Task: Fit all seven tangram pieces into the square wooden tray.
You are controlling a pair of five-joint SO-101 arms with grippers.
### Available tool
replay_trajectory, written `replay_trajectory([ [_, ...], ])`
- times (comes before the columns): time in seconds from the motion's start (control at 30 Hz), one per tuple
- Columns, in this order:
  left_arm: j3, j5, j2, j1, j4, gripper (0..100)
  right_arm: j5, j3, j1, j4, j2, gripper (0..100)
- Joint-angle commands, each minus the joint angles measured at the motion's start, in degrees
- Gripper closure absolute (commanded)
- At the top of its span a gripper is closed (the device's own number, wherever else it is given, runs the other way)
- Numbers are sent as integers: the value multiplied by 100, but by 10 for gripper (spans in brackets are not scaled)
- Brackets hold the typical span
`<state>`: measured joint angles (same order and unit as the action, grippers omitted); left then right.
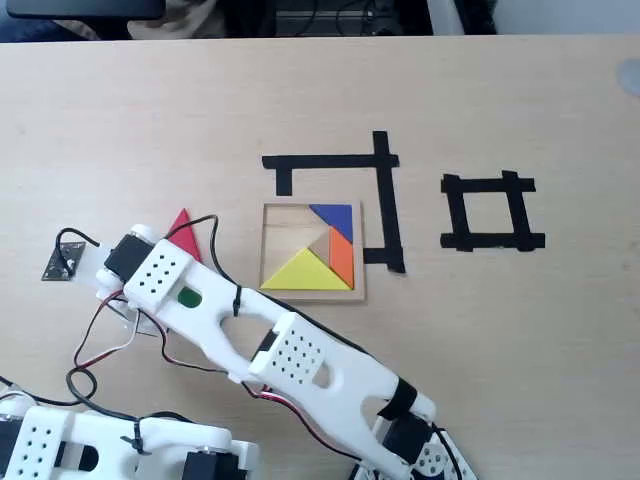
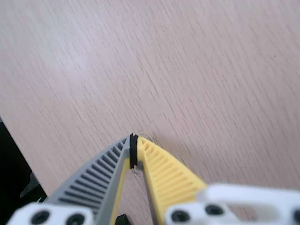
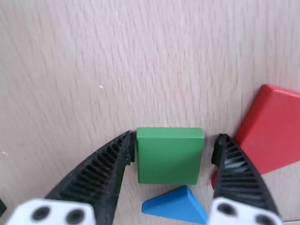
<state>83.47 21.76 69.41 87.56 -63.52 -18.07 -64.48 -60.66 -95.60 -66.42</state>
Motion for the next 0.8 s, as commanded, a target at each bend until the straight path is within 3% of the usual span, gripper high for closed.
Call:
replay_trajectory([
  [0.0, -242, -44, 53, -13, 88, 970, 0, -189, 53, 0, -92, 719],
  [0.17, -242, -44, 53, -13, 88, 970, 0, -198, 62, 9, -110, 733],
  [0.33, -242, -44, 53, -13, 88, 970, -255, -198, 62, 9, -127, 866],
  [0.63, -242, -44, 53, -13, 88, 970, -273, -198, 62, 0, -127, 876],
  [0.77, -242, -44, 53, -22, 97, 970, -281, -198, 53, 9, -119, 952],
])
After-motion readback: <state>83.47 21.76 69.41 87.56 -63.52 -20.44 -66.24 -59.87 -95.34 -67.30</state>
